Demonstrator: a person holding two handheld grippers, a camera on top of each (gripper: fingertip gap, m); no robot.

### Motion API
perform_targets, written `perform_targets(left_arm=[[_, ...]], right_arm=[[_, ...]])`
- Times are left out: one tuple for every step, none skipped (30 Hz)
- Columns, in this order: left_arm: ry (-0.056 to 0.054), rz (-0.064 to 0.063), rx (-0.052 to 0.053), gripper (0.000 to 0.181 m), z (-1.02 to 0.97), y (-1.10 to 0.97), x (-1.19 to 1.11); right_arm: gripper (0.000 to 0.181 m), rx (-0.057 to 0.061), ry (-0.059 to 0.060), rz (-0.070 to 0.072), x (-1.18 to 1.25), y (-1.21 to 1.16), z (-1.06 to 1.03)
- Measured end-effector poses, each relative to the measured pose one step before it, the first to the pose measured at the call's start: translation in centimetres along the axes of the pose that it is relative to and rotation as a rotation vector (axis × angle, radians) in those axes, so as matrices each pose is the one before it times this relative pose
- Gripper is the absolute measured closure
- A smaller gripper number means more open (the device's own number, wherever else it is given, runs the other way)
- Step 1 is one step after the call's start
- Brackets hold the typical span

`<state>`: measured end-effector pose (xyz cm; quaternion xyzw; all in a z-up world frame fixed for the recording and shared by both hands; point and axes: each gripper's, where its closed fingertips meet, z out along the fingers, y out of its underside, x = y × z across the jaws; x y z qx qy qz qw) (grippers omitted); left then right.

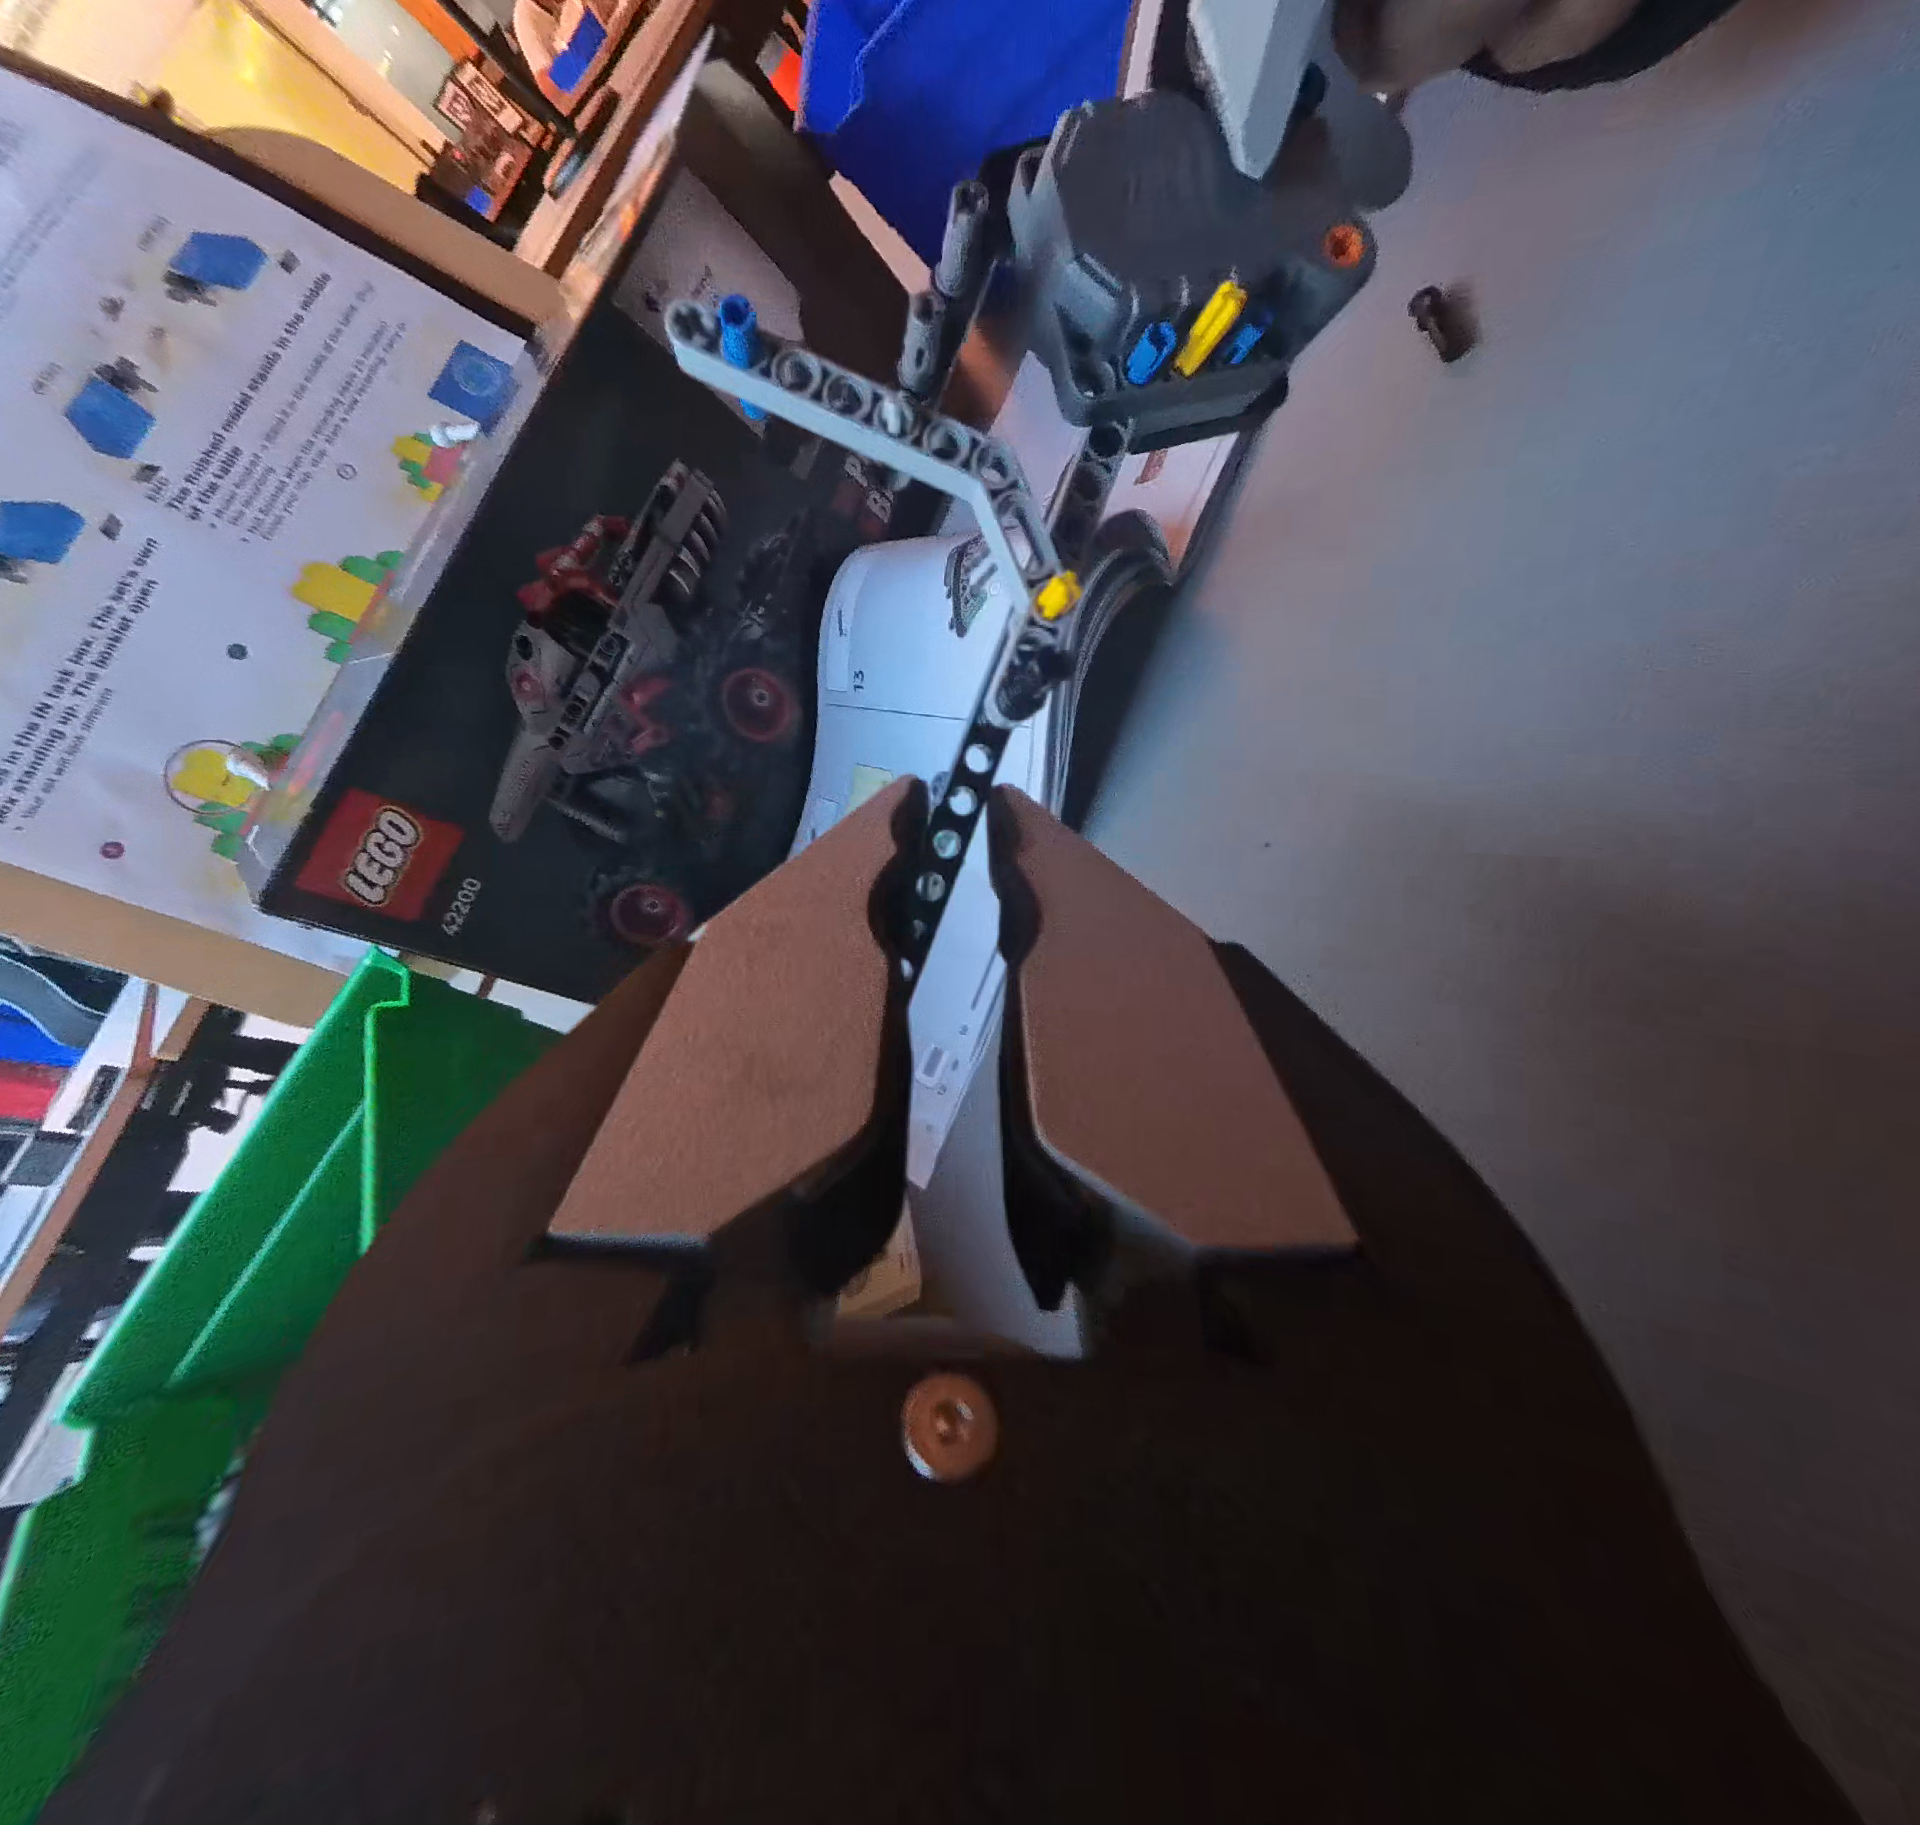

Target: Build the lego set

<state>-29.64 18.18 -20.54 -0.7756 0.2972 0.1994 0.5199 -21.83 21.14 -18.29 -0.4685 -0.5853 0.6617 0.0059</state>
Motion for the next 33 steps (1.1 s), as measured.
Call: perform_targets(left_arm=[[0.0015, -0.0132, 0.0096, 0.174, 0.157, 0.064, 0.143], [0.0019, -0.0123, 0.0042, 0.175, 0.157, 0.106, 0.123], [-0.0032, -0.0145, -0.0049, 0.175, 0.172, 0.196, 0.045], [0.0024, -0.0098, -0.0153, 0.175, 0.204, 0.35, 0.111], [0.0094, 0.0043, -0.0144, 0.175, 0.204, 0.38, 0.26], [0.0063, 0.0159, -0.0089, 0.175, 0.162, 0.315, 0.275], [0.0006, 0.0196, -0.0158, 0.176, 0.089, 0.363, 0.201], [-0.0059, 0.0212, -0.0168, 0.176, 0.056, 0.346, 0.111], [-0.0111, 0.0301, -0.0098, 0.176, 0.03, 0.232, 0.068], [-0.0143, 0.0379, -0.0136, 0.176, 0.056, 0.258, 0.065], [-0.0118, 0.0343, -0.0212, 0.176, 0.099, 0.335, 0.115], [0.0001, 0.0197, -0.0171, 0.176, 0.116, 0.252, 0.258], [0.0124, 0.0072, -0.0063, 0.176, 0.109, 0.104, 0.381], [0.0142, -0.0001, -0.0017, 0.176, 0.096, 0.031, 0.349], [0.0056, 0.001, 0.0045, 0.176, 0.071, -0.055, 0.211], [0.0014, 0.0007, 0.0014, 0.177, 0.058, -0.044, 0.116], [0.0024, 0.003, -0.0025, 0.177, 0.064, 0.034, 0.116], [0.0007, 0.0078, -0.0021, 0.177, 0.09, 0.062, 0.116], [-0.0054, 0.0081, -0.0039, 0.177, 0.065, 0.09, 0.019], [-0.004, 0.0047, -0.0029, 0.177, 0.032, 0.052, -0.019], [-0.0022, -0.0021, 0.0011, 0.177, 0.019, -0.01, -0.055], [0.0026, -0.0061, 0.0018, 0.177, 0.037, 0.016, 0.005], [0.0028, -0.0023, 0.0018, 0.177, 0.047, 0.054, 0.03], [-0.0049, 0.0059, 0.0014, 0.177, 0.07, 0.074, -0.051], [-0.0103, 0.0123, -0.0009, 0.177, 0.073, 0.083, -0.084], [-0.0055, 0.0143, -0.0031, 0.176, 0.075, 0.085, 0.021], [-0.0021, 0.0111, -0.0034, 0.177, 0.083, 0.059, 0.091], [0.0014, 0.0058, -0.0074, 0.177, 0.108, 0.086, 0.135], [0.0, 0.0022, -0.0086, 0.177, 0.11, 0.086, 0.089], [-0.0018, 0.0016, -0.0042, 0.177, 0.08, 0.016, 0.03], [-0.0053, 0.002, 0.0029, 0.177, 0.013, -0.089, -0.052], [-0.0018, -0.0034, 0.0033, 0.177, -0.006, -0.083, -0.04], [0.0035, -0.0064, 0.0008, 0.177, -0.001, -0.037, 0.007]], right_arm=[[0.159, 0.0166, -0.0057, 0.0138, 0.077, -0.218, -0.113], [0.159, 0.018, -0.0057, 0.0167, 0.102, -0.242, -0.113], [0.158, 0.01, 0.0015, 0.0138, 0.199, -0.138, -0.119], [0.15, 0.0047, 0.0096, 0.0088, 0.265, -0.096, -0.107], [0.147, 0.001, 0.0306, 0.001, 0.482, -0.075, -0.163], [0.144, -0.007, 0.0463, -0.0125, 0.651, 0.041, -0.225], [0.141, -0.0124, 0.0467, -0.0214, 0.571, 0.122, -0.251], [0.137, -0.0117, 0.0414, -0.0237, 0.456, 0.095, -0.25], [0.138, -0.0058, 0.0355, -0.0253, 0.373, 0.002, -0.279], [0.144, 0.0029, 0.0182, -0.0239, 0.14, -0.082, -0.292], [0.148, 0.0058, 0.0079, -0.0132, 0.054, -0.098, -0.317], [0.148, -0.0034, 0.0227, -0.0045, 0.357, 0.036, -0.416], [0.147, -0.0057, 0.0425, -0.0099, 0.65, 0.061, -0.561], [0.147, 0.0078, 0.0464, -0.0228, 0.645, -0.128, -0.706], [0.147, 0.02, 0.04, -0.03, 0.485, -0.319, -0.799], [0.148, 0.0232, 0.036, -0.0321, 0.404, -0.384, -0.859], [0.147, 0.022, 0.0375, -0.035, 0.424, -0.367, -0.872], [0.147, 0.0195, 0.0439, -0.0385, 0.549, -0.32, -0.848], [0.146, 0.0165, 0.0481, -0.0403, 0.674, -0.264, -0.833], [0.146, 0.0125, 0.0474, -0.0374, 0.764, -0.171, -0.781], [0.146, 0.0096, 0.0442, -0.0307, 0.818, -0.068, -0.729], [0.145, 0.0089, 0.0386, -0.0215, 0.793, 0.033, -0.631], [0.145, 0.0083, 0.025, -0.0132, 0.642, 0.088, -0.527], [0.145, 0.0067, 0.0137, -0.01, 0.462, 0.099, -0.416], [0.145, 0.0062, 0.0163, -0.0129, 0.476, 0.11, -0.347], [0.145, 0.0061, 0.0224, -0.0169, 0.511, 0.118, -0.282], [0.145, 0.0051, 0.0242, -0.0177, 0.502, 0.121, -0.244], [0.145, 0.0073, 0.0241, -0.0165, 0.448, 0.07, -0.188], [0.146, 0.0084, 0.0217, -0.0113, 0.393, 0.059, -0.159], [0.147, 0.0093, 0.0175, -0.0034, 0.326, 0.062, -0.09], [0.148, 0.0117, 0.0096, 0.0043, 0.226, 0.018, -0.026], [0.148, 0.0105, 0.0003, 0.0106, 0.095, 0.03, 0.025], [0.148, 0.0057, -0.0059, 0.015, 0.042, 0.067, 0.073]])
